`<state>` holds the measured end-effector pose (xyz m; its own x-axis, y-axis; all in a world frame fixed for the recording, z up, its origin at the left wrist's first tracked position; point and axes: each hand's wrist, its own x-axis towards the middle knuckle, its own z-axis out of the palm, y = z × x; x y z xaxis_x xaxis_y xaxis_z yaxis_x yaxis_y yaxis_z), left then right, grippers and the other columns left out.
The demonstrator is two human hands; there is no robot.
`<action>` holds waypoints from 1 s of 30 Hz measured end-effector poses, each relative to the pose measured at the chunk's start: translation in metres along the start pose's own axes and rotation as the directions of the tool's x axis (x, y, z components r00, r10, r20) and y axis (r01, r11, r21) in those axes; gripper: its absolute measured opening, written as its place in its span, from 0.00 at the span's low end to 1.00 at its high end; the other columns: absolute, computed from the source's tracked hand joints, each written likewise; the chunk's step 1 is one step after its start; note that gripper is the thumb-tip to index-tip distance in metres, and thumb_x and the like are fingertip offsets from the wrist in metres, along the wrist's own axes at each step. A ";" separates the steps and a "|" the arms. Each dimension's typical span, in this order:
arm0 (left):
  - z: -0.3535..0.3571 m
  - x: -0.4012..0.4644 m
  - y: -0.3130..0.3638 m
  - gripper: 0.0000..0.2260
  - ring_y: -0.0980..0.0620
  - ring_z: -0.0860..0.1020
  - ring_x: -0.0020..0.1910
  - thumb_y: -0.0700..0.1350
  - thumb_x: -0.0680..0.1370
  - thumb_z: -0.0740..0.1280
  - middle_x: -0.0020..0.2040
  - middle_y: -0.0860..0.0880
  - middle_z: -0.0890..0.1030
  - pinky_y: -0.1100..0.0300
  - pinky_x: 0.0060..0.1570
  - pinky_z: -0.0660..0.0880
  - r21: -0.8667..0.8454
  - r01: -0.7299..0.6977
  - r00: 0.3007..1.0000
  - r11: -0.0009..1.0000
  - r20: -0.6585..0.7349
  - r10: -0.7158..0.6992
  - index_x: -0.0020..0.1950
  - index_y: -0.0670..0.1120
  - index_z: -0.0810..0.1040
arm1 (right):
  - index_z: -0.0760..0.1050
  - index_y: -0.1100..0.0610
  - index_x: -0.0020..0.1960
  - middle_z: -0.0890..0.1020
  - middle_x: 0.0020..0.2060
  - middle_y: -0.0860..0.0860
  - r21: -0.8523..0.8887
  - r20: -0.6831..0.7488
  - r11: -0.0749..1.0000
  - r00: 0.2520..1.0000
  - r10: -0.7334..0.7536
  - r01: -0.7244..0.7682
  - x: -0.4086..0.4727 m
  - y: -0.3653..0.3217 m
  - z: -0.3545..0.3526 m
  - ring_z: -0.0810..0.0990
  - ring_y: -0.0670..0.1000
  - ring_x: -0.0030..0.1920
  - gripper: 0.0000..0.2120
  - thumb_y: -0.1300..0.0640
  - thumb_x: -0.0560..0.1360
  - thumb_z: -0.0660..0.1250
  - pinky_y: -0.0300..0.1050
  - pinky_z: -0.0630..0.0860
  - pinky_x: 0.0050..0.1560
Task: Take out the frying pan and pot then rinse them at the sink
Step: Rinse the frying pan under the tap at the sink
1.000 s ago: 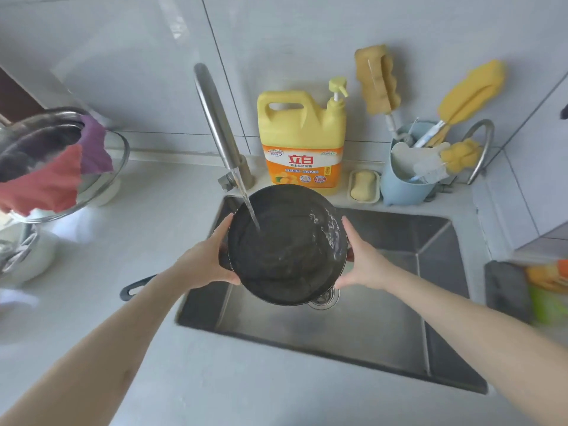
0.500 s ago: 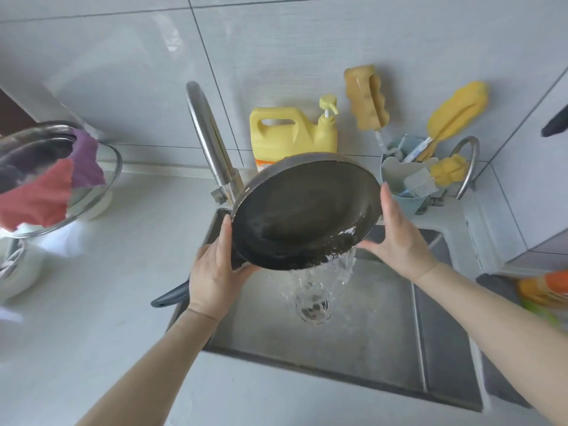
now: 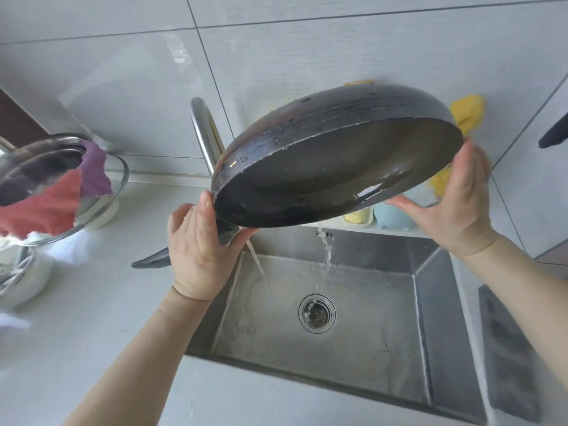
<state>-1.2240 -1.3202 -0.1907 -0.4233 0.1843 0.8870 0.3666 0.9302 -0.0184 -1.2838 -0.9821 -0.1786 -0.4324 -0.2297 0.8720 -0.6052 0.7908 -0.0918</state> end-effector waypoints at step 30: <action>-0.018 -0.044 -0.090 0.47 0.41 0.79 0.43 0.39 0.67 0.76 0.53 0.34 0.80 0.46 0.51 0.77 0.229 0.820 -0.296 0.524 0.954 0.046 0.72 0.72 0.53 | 0.57 0.37 0.71 0.79 0.58 0.43 0.050 0.999 0.438 0.051 -0.010 -0.897 -0.090 -0.061 0.072 0.79 0.40 0.57 0.53 0.61 0.59 0.83 0.38 0.74 0.61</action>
<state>-1.2237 -1.4180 -0.2194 -0.6482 0.2915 -0.7034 -0.3448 0.7112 0.6126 -1.2562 -1.0508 -0.2860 -0.6833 -0.5862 -0.4352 0.0894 0.5244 -0.8468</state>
